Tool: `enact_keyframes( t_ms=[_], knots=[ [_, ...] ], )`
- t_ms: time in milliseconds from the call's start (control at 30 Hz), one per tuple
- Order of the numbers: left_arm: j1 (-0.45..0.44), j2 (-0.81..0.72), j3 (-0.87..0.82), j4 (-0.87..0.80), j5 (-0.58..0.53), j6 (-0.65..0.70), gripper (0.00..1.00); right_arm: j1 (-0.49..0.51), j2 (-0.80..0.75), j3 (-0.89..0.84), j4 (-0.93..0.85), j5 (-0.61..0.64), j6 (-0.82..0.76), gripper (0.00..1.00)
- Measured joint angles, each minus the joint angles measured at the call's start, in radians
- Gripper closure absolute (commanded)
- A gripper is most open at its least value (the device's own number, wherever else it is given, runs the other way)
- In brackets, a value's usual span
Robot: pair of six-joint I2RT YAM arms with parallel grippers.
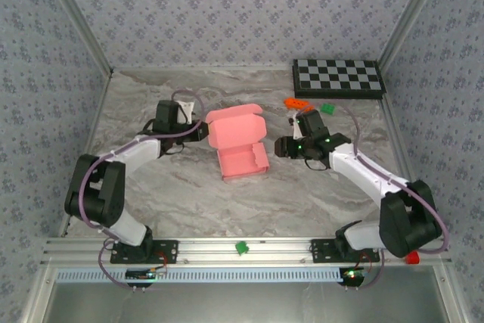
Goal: Fold the paper box
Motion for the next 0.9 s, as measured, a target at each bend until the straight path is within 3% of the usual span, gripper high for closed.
enact_keyframes(
  t_ms=[300,900],
  knots=[
    [-0.027,-0.087,-0.090,0.136,-0.066,-0.024,1.00,0.017,0.135,0.021,0.101,-0.069,0.053,0.49],
    [-0.027,-0.105,-0.120,0.170,-0.085,-0.025,1.00,0.047,0.320,0.117,0.219,-0.087,0.076,0.50]
  ],
)
